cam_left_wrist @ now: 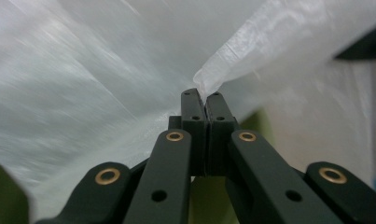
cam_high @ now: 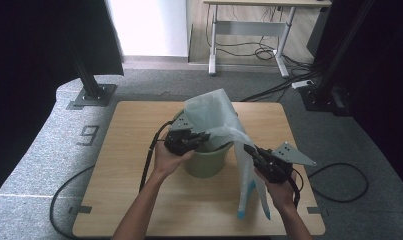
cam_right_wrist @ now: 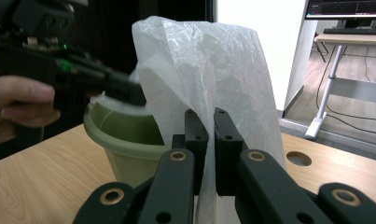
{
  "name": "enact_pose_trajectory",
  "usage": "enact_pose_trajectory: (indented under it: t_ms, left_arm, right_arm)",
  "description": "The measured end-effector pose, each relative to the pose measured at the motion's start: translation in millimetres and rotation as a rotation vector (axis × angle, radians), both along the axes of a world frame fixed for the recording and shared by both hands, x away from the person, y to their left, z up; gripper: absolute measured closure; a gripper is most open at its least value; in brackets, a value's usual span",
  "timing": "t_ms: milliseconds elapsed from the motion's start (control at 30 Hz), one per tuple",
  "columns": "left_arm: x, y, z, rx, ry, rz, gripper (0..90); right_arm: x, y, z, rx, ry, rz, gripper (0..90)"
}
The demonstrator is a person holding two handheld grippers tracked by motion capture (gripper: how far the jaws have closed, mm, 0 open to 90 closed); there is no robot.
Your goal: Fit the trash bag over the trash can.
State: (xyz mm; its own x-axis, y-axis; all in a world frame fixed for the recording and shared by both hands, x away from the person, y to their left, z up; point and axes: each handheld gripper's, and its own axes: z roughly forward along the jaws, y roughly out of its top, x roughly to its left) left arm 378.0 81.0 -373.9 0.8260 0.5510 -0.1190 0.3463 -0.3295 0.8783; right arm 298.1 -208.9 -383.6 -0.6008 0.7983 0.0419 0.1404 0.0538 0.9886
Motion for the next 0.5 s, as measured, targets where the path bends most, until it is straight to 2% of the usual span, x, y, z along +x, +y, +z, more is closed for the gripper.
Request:
enact_pose_trajectory:
  t_ms: [167, 233, 333, 500]
  left_arm:
    - [-6.6, -5.0, -9.6, 0.023, 0.057, -0.063, 88.4]
    - [-8.6, -3.5, -10.3, -0.002, 0.076, -0.081, 88.2]
    - [-10.4, -1.4, -11.0, -0.022, 0.068, -0.079, 87.1]
    - [-12.2, 5.0, -10.0, -0.084, 0.068, -0.083, 85.2]
  right_arm:
    - [0.1, 0.6, 4.0, 0.008, -0.011, 0.001, 85.6]
    - [0.6, 1.0, 6.1, 0.009, -0.015, 0.0, 85.6]
    - [0.1, 1.0, 9.6, 0.013, -0.024, -0.001, 85.6]
    - [0.2, 0.3, 11.4, 0.015, -0.028, -0.003, 85.6]
